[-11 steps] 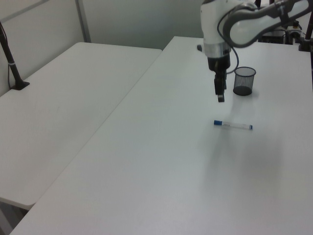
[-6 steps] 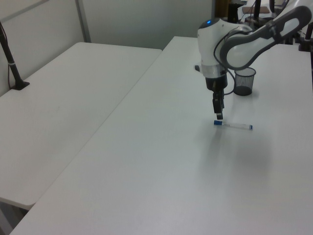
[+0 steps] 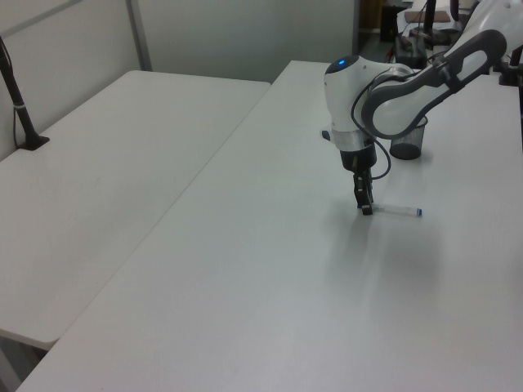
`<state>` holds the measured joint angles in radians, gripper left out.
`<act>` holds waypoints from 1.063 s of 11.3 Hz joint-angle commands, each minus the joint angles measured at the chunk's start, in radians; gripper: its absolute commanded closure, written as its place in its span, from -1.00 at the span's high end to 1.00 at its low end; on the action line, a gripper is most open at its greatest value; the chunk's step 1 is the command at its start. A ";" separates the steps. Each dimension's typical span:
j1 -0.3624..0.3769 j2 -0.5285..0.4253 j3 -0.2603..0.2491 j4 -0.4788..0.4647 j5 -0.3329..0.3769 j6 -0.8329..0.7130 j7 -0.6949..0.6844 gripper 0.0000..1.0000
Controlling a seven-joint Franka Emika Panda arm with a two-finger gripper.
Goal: Insert the marker
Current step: 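Lower the gripper and close it around the marker's blue-capped end, then lift the marker and carry it over the black mesh pen cup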
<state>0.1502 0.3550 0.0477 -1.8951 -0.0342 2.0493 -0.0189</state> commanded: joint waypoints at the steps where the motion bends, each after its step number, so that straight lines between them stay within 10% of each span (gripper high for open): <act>1: 0.009 0.009 -0.003 -0.004 -0.015 0.029 0.004 -1.00; 9: -0.047 -0.160 -0.017 0.117 0.008 -0.167 -0.027 -1.00; 12: -0.067 -0.264 -0.118 0.126 0.065 -0.060 -0.051 -1.00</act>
<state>0.0889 0.1722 0.0095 -1.7498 -0.0159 1.9105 -0.0266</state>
